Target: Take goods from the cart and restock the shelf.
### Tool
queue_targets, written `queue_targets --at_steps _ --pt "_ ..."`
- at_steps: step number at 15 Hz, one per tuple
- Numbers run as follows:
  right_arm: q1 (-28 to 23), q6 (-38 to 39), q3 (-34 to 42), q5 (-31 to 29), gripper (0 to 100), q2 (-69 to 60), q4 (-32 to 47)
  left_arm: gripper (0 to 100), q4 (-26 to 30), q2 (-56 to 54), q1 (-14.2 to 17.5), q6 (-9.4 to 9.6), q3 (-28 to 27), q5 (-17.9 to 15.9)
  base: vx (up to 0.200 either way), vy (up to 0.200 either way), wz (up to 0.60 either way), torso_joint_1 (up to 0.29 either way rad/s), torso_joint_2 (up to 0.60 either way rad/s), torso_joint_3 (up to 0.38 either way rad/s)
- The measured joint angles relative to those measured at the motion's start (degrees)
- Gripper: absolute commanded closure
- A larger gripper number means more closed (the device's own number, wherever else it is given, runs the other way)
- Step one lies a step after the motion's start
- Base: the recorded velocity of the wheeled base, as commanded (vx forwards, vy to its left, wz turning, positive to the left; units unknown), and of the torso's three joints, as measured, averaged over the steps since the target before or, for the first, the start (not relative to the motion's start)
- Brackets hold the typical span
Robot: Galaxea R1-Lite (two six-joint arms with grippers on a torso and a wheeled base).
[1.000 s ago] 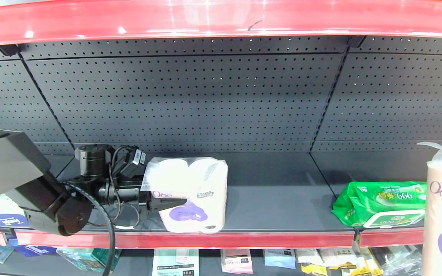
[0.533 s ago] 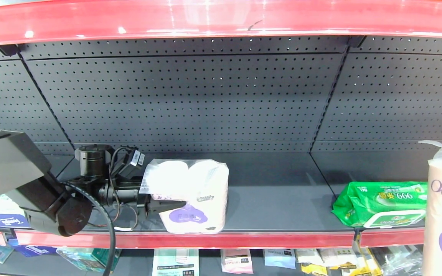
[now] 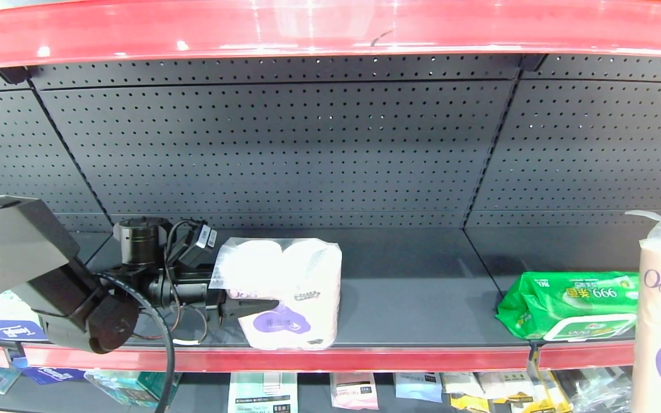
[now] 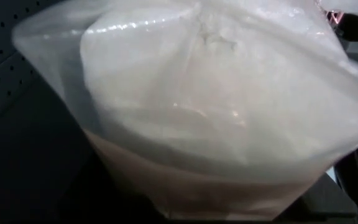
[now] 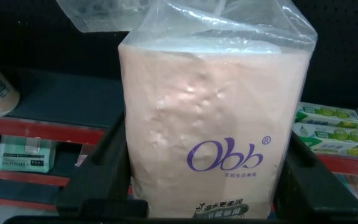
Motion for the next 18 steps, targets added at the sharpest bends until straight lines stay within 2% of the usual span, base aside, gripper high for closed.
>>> queue_targets --at_steps 8,9,12,16,17,18 --pt "0.0 0.0 0.1 -0.5 100 0.0 0.0 100 0.0 0.1 0.0 -0.13 0.0 0.1 0.000 0.000 0.00 0.000 0.00 0.000" --pt "0.0 0.0 0.1 -0.5 100 -0.1 0.0 0 0.0 0.1 0.0 -0.02 0.0 0.1 0.000 0.000 0.00 0.000 0.00 0.000" --pt "0.0 0.0 0.0 -0.5 100 -0.1 0.0 0 0.3 0.2 0.0 -0.51 0.0 0.1 0.000 0.000 0.00 0.000 0.00 0.000" --pt "0.0 0.0 0.1 -0.5 100 -0.2 0.0 0 -3.4 0.1 0.0 -0.93 0.6 0.1 0.000 0.000 0.00 0.000 0.00 0.000" --pt "0.0 0.0 0.1 -0.5 100 -0.2 0.1 0 -4.2 0.0 0.0 -1.34 0.8 0.1 0.000 0.000 0.00 0.000 0.00 0.000" --pt "0.0 0.0 0.2 -0.5 100 -0.2 0.0 0 -5.4 -0.4 0.0 -2.86 1.3 0.1 0.000 0.000 0.00 0.000 0.00 0.000"
